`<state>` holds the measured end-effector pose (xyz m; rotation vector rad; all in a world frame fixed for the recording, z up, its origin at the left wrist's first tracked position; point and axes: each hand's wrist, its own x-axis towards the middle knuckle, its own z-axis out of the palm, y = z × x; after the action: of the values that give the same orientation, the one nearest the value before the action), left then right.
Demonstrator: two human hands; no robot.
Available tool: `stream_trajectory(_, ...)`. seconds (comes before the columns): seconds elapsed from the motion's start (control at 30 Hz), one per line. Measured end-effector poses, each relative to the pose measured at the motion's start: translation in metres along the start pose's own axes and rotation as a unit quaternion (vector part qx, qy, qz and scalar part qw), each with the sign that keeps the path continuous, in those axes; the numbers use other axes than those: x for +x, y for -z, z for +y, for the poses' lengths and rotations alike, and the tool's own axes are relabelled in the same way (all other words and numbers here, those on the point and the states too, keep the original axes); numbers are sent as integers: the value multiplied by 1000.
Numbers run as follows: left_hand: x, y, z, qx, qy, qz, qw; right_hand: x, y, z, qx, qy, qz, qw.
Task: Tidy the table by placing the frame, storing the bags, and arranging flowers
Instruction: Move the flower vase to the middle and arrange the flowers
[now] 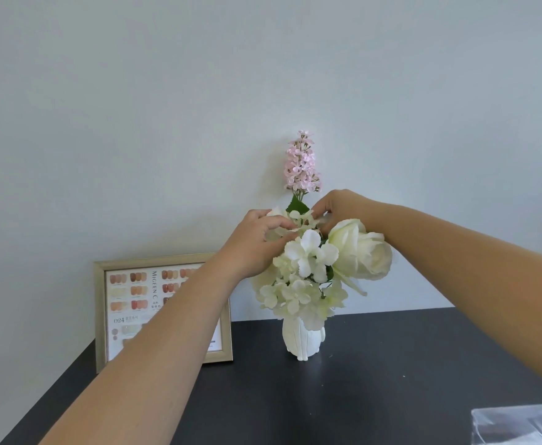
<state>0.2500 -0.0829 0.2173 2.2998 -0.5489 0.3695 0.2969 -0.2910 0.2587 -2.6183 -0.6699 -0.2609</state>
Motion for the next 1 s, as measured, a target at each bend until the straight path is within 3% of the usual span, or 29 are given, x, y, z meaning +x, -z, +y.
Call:
stream_trajectory(0.2, 0, 1, -2, 8, -9, 2, 1000, -4, -1, 7, 4, 1, -16, 1000)
stream_trajectory(0.33, 2, 4, -7, 8, -14, 42, 999, -16, 16, 3, 81, -10, -14, 997)
stream_trajectory(0.5, 7, 6, -11, 23, -23, 50, 998, -39, 38, 27, 172, -34, 78, 981)
stream_trajectory(0.63, 11, 3, -10, 26, -29, 47, 998, -51, 24, 75, 235, -164, 144, 947)
stream_trajectory(0.73, 11, 3, -8, 25, -40, 49, 998, -60, 6, 101, 281, -288, 107, 909)
stream_trajectory(0.87, 8, -2, -6, 16, -54, 42, 998, -62, -11, 106, 425, -304, 74, 849)
stream_trajectory(1.0, 7, -5, -5, 8, -55, 43, 998, -52, -22, 101, 448, -346, 145, 812)
